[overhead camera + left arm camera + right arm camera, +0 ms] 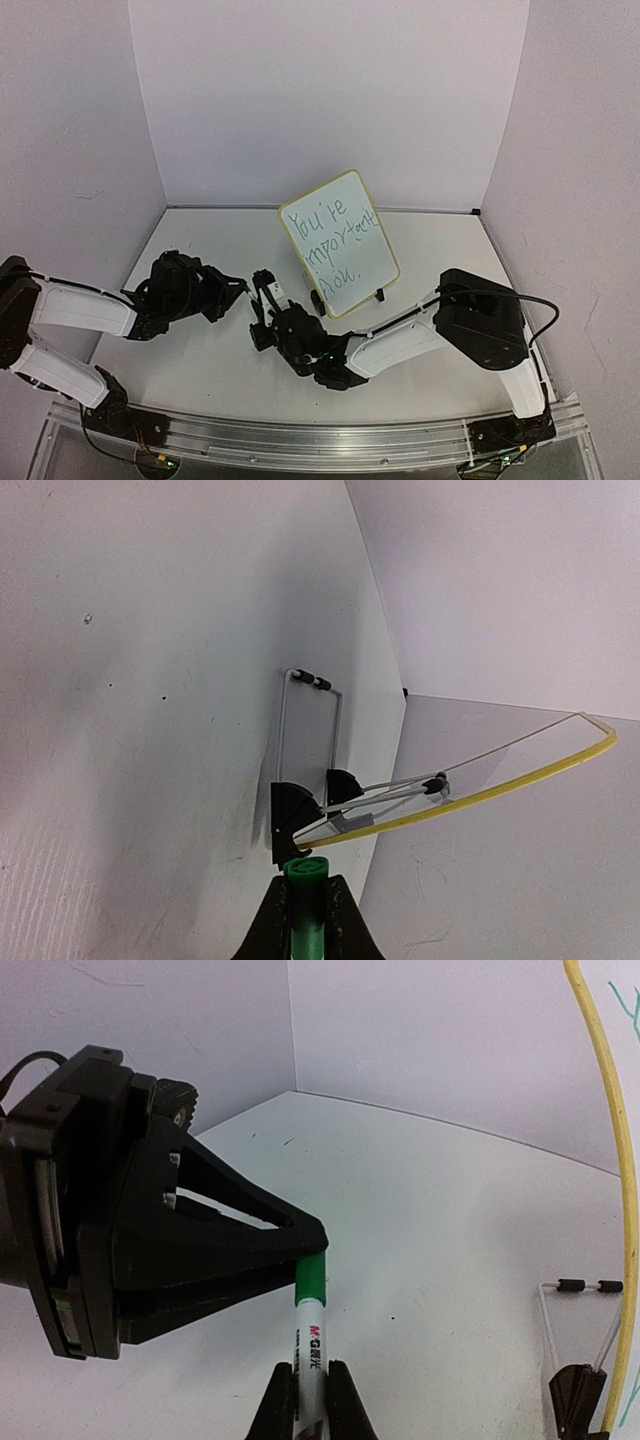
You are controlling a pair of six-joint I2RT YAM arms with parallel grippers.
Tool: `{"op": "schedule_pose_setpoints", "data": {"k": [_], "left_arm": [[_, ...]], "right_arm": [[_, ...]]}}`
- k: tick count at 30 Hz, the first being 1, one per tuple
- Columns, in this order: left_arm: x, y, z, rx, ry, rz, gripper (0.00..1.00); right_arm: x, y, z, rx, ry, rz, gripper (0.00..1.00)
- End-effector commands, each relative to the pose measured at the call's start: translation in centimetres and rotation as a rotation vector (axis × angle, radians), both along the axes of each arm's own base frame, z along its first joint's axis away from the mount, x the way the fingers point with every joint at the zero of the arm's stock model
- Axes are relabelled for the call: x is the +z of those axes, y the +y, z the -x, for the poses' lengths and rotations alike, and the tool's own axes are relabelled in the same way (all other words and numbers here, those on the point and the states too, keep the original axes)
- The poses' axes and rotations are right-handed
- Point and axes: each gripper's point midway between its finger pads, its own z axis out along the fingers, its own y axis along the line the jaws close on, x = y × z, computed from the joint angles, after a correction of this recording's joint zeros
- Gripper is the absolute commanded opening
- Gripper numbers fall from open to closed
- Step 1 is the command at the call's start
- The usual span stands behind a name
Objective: Write a sentence on the whiteboard
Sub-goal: Insert the whiteboard marker without the cap into the pen cap.
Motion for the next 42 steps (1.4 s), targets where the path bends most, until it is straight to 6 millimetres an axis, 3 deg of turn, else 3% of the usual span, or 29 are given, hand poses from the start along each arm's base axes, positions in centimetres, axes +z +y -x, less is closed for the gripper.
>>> {"op": "schedule_pose_setpoints", "data": {"k": [1, 28, 37, 39, 42], "left_arm": [[1.5, -1.1, 0.8, -0.063, -0.025, 0.056, 0.00], [2.5, -2.6, 1.7, -0.127, -0.056, 0.090, 0.00], [2.4, -2.3, 1.7, -0.113, -0.062, 0.078, 0.00], [3.2, -2.1, 1.4, -0.107, -0.098, 0.064, 0.08], [5.1, -2.2, 0.8, -0.128, -0.173, -0.011, 0.36]], "right_arm": [[1.6, -0.2, -1.9, -0.055, -0.048, -0.048, 0.00], [0.9, -0.5, -5.3, -0.104, -0.078, -0.023, 0.00], [1.4, -0.9, -5.4, -0.107, -0.080, -0.027, 0.00], [1.8, -1.5, -5.1, -0.102, -0.079, -0.034, 0.00], [2.8, -2.7, -4.6, -0.103, -0.076, -0.044, 0.00]]}}
